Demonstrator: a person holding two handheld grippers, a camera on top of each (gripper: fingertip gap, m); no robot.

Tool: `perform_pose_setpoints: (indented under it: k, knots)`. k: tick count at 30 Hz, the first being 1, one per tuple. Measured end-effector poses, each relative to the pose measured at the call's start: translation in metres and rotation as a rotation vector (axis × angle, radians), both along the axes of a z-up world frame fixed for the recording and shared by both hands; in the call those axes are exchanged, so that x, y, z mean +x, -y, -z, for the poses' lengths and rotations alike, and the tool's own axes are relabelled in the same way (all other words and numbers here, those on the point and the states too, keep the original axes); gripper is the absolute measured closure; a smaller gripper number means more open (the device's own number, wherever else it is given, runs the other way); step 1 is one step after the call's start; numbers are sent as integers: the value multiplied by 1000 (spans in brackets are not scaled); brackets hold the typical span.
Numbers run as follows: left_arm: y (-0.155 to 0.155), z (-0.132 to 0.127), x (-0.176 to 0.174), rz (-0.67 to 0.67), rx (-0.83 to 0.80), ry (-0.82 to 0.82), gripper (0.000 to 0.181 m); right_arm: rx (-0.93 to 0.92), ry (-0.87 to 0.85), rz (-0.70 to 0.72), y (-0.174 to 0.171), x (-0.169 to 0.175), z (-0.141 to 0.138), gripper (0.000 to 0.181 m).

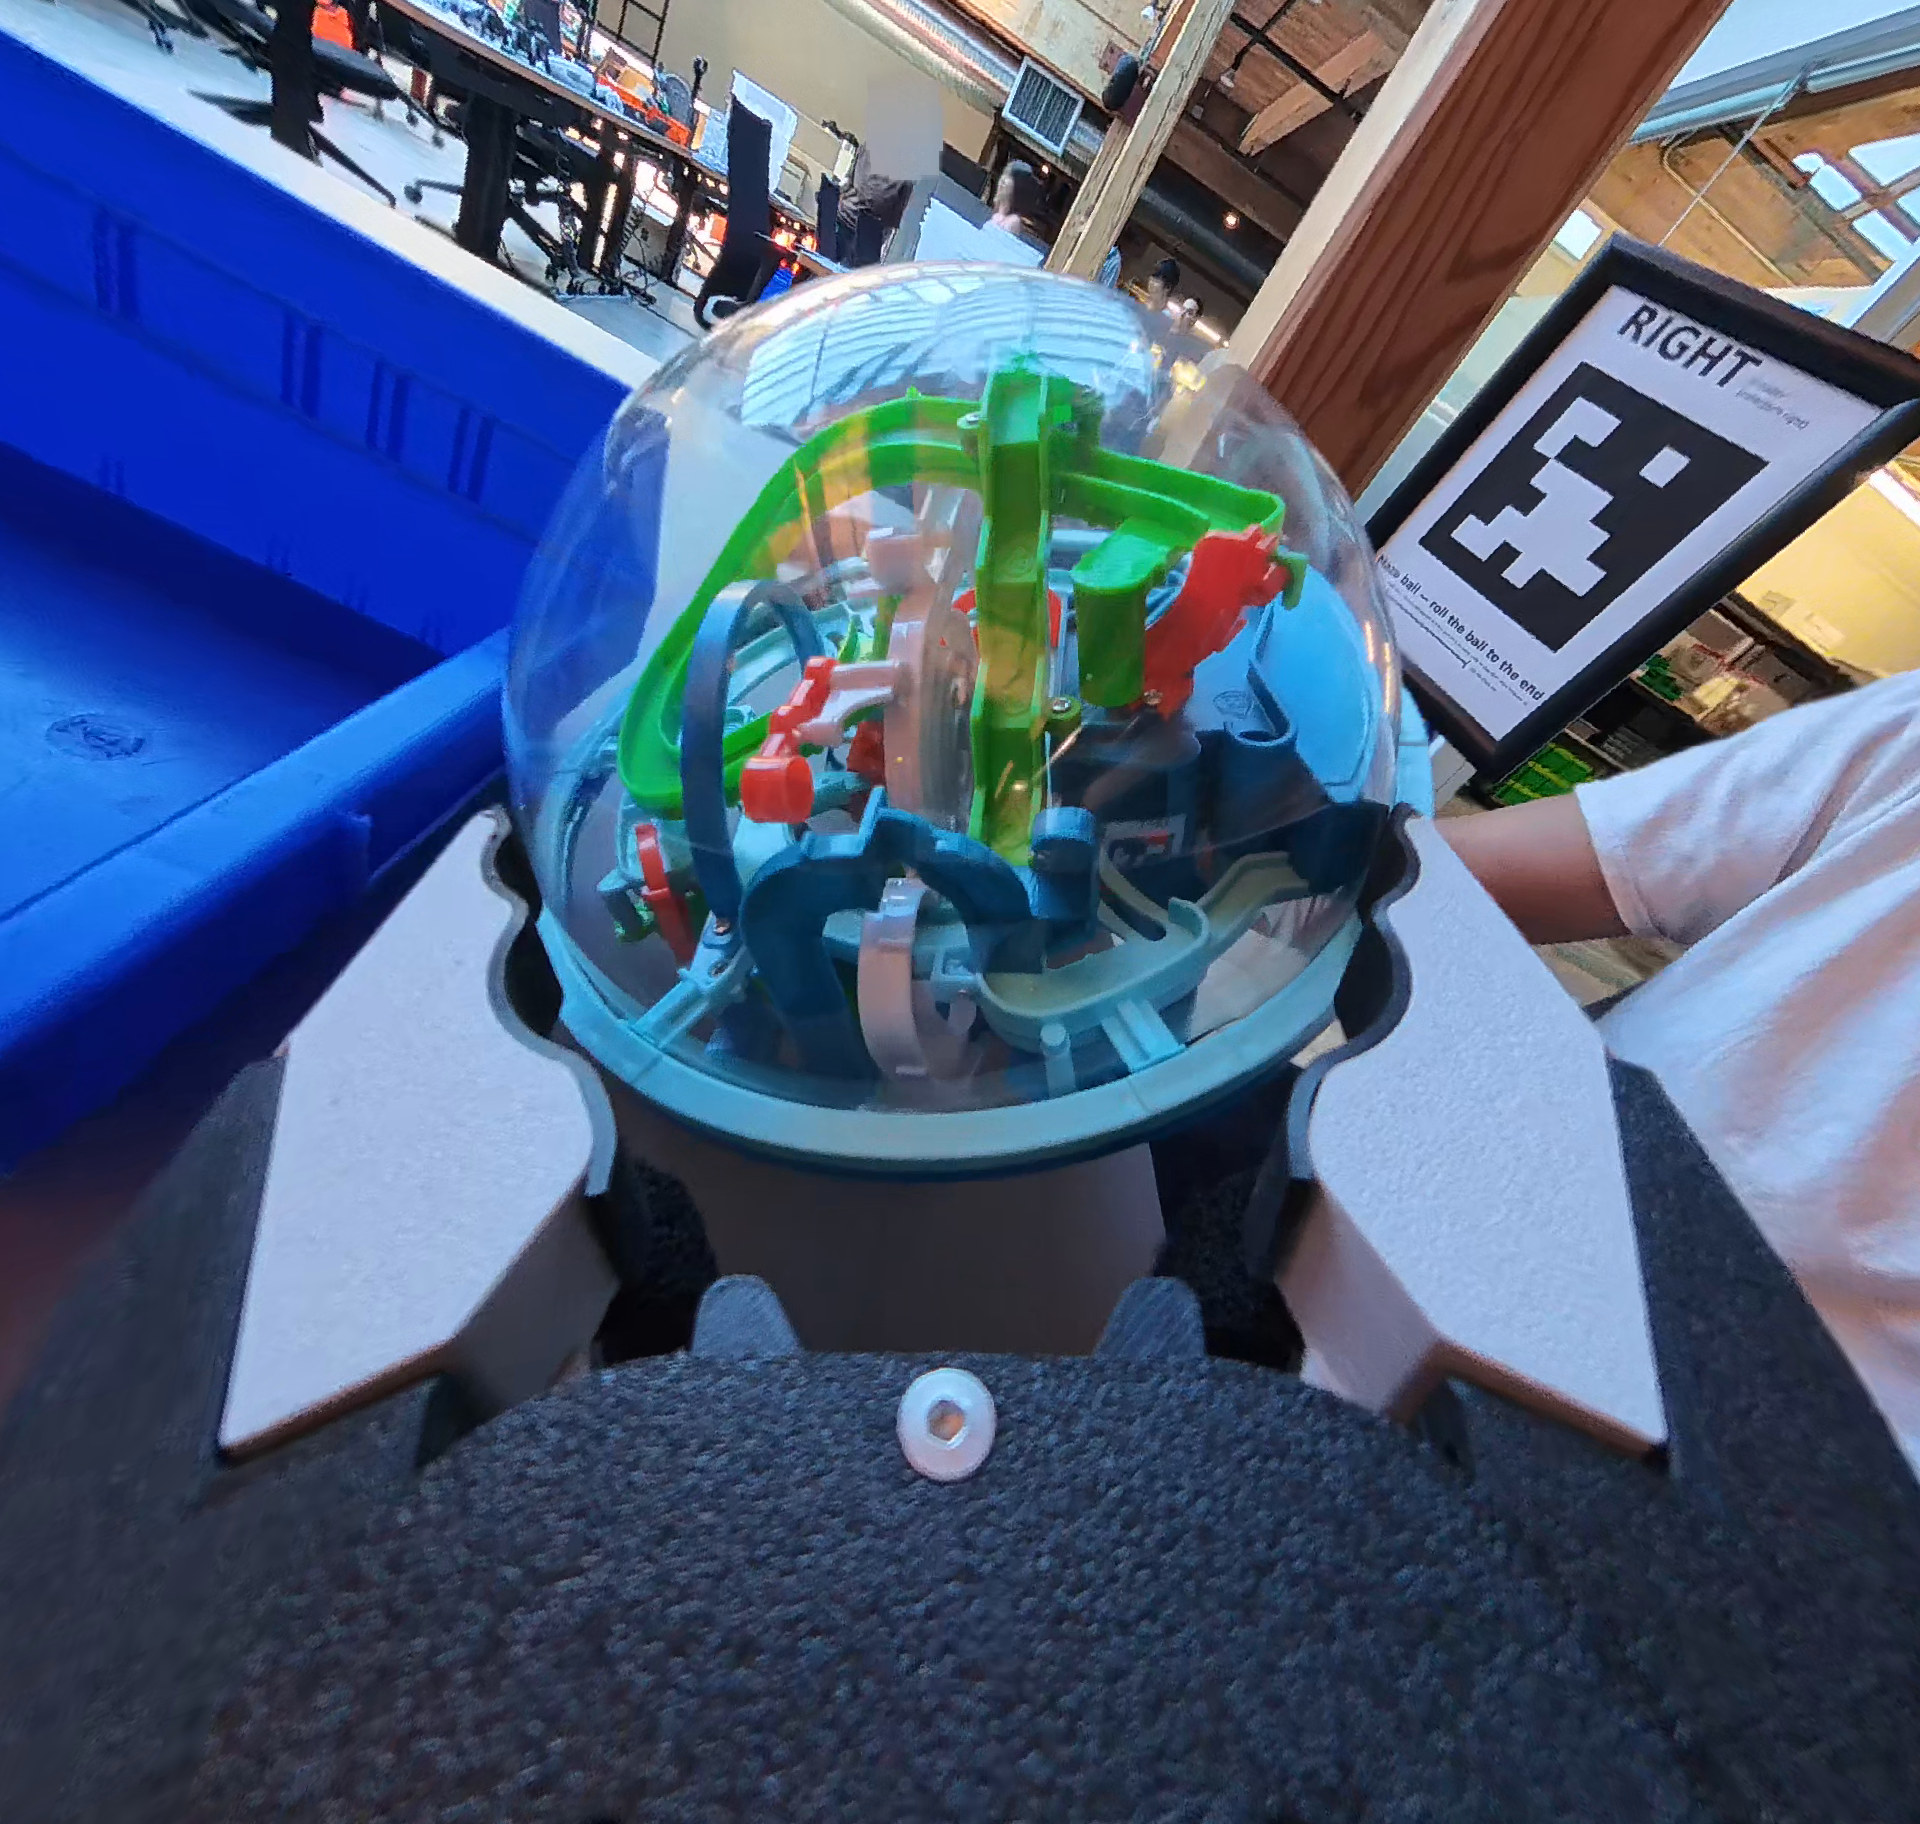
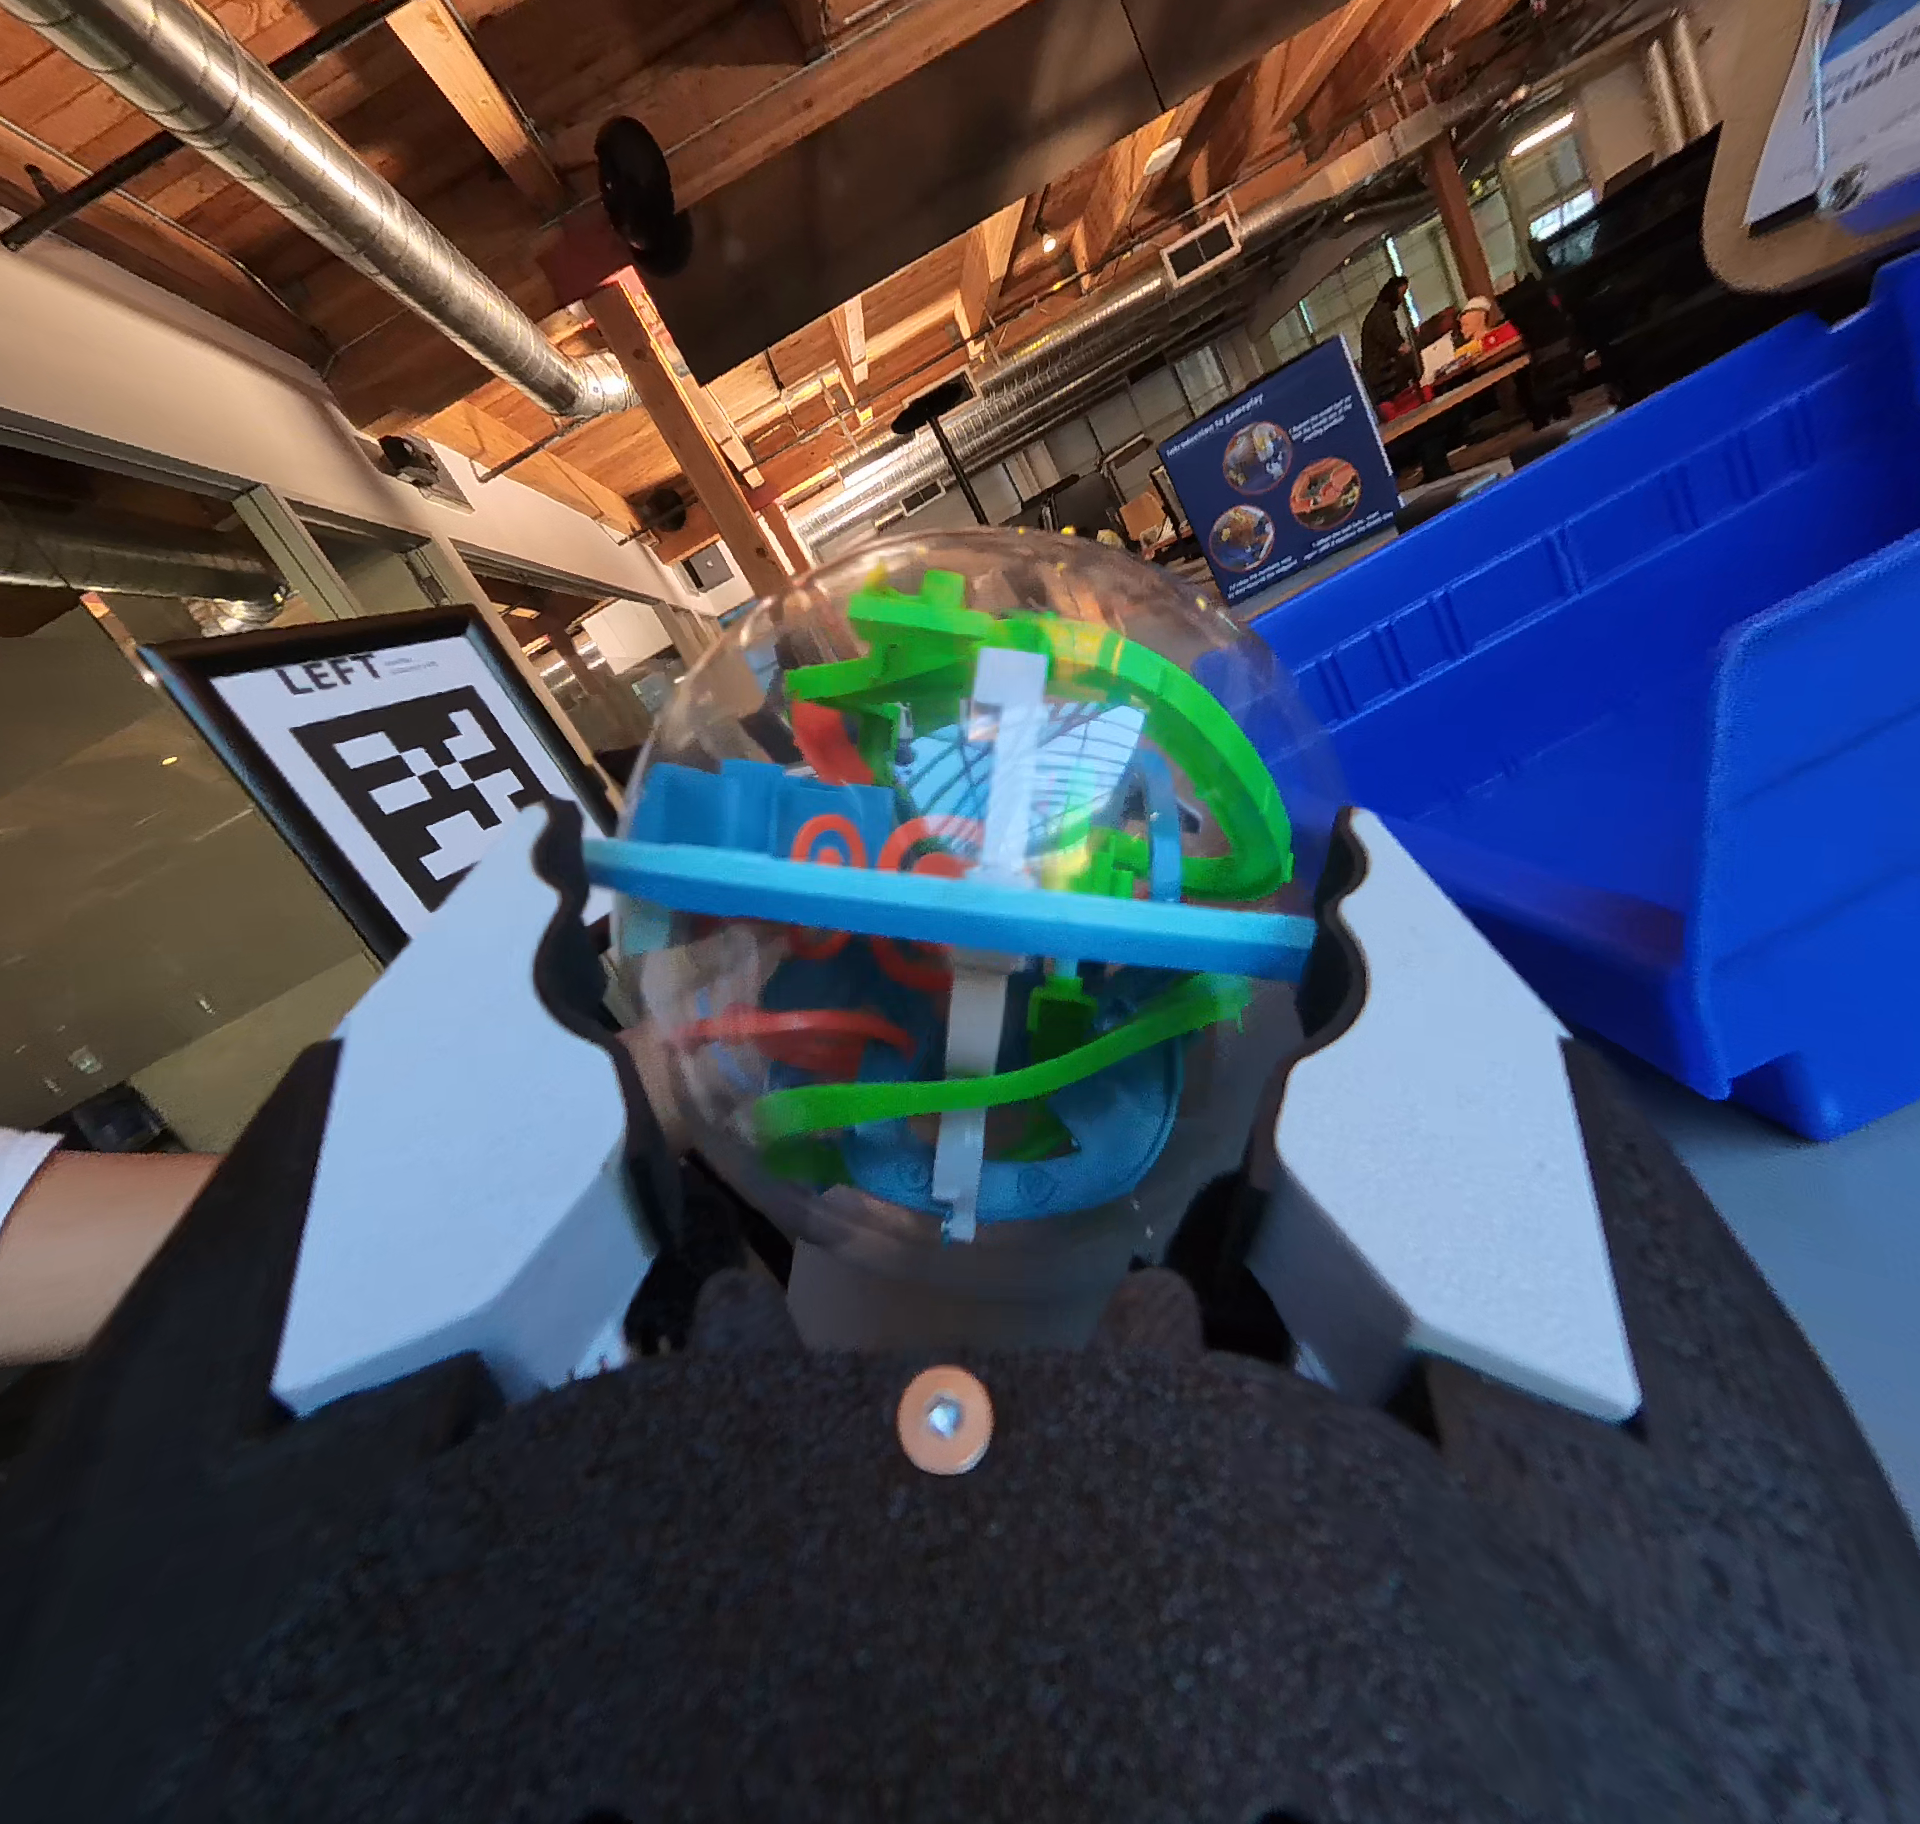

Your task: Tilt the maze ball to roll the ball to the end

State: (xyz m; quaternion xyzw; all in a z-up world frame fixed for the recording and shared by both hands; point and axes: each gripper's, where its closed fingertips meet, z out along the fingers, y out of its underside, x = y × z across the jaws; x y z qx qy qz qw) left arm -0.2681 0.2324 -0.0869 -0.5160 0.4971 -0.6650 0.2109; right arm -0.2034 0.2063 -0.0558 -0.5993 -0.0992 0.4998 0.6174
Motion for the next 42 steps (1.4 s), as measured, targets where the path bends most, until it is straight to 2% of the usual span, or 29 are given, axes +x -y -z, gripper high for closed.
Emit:
perform_pose_setpoints:
  k: [6, 10, 16, 19, 22, 25, 27, 30, 32, 36, 42]
  knots:
    - [-5, 2, -2, -26, -45, -24, 31, -32, -21, 34, 19, 14, 0, 56]
    - [-10, 2, -2, -35, -89, -36, 32, -36, 29, 63, 14, 10, 5, 52]
    - [-14, 6, -2, -57, -241, -97, 32, -47, 259, 144, 7, -5, 23, 49]
    - [-2, 12, 2, -28, -345, -159, 32, -75, 397, 202, -1, -15, 35, 38]
    - [4, 9, 1, -46, -491, -154, 31, -77, 305, 307, -3, -19, 24, 27]
    - [13, 2, -7, -62, -609, -104, 32, -212, 373, 301, 7, -29, 18, 27]
    - [26, -6, -11, -18, -700, -70, 32, -292, 434, 312, 19, -34, 5, 27]
    - [44, -10, -10, 82, -934, -84, 31, -466, 438, 359, 31, -34, -9, 26]
    - [53, -13, -9, 122, -1032, -93, 32, -519, 429, 379, 34, -31, -15, 26]
    - [55, -8, -7, 90, -1082, -162, 31, -597, 372, 340, 35, -28, -7, 26]
    - [51, -3, -7, -4, -1041, -266, 31, -638, 293, 273, 37, -27, 7, 26]
